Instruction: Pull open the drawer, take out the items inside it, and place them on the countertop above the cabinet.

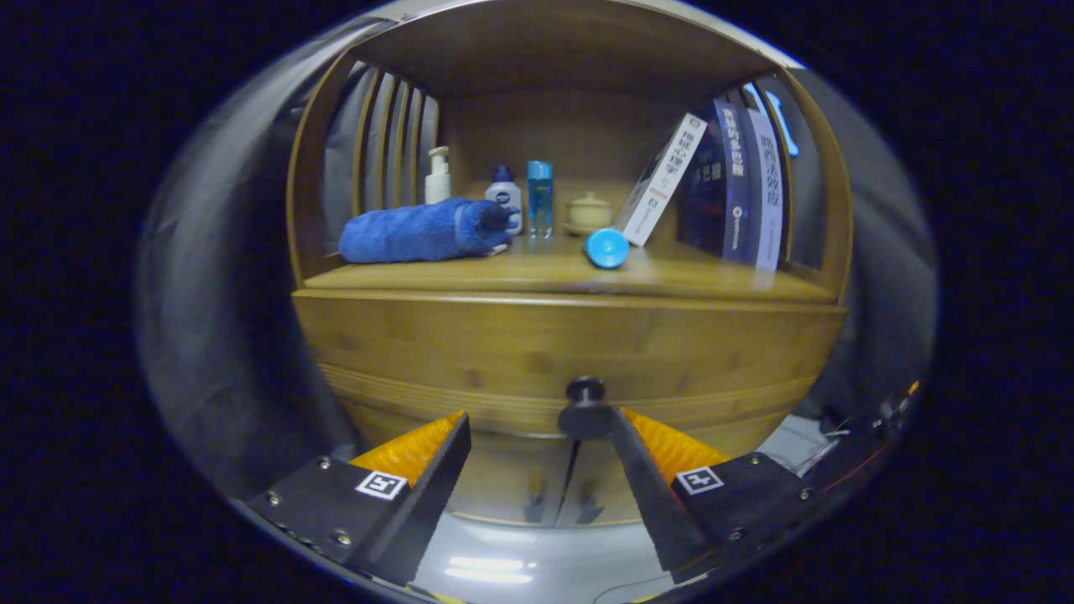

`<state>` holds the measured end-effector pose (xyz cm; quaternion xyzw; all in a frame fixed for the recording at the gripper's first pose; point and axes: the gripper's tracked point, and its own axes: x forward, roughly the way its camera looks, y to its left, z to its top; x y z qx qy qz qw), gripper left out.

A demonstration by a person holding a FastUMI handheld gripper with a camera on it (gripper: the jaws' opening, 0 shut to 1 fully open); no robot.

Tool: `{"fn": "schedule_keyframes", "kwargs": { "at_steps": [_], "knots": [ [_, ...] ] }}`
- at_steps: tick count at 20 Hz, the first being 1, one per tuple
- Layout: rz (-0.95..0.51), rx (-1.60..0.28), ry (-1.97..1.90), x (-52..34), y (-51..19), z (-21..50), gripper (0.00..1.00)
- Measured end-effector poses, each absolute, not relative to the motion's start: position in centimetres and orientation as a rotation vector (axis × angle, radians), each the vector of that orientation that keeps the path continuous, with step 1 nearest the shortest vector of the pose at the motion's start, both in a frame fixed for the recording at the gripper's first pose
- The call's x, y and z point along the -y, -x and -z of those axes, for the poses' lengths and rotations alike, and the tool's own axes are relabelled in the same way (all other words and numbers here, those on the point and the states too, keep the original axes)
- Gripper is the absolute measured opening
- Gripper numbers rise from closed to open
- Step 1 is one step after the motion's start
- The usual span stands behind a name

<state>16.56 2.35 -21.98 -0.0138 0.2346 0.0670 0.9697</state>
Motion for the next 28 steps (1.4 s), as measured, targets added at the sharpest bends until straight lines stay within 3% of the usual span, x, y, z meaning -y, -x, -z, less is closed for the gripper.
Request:
{"fn": "schedule_keyframes", "kwargs": {
  "at_steps": [5,17,28],
  "knots": [
    [-0.023,-0.31,0.054,-0.4,-11.4,14.0,1.0],
    [-0.059,-0.06,0.066,-1.9,0.5,-5.0,1.0],
    [-0.057,-0.036,0.072,0.8,5.0,-5.9,1.0]
  ]
}}
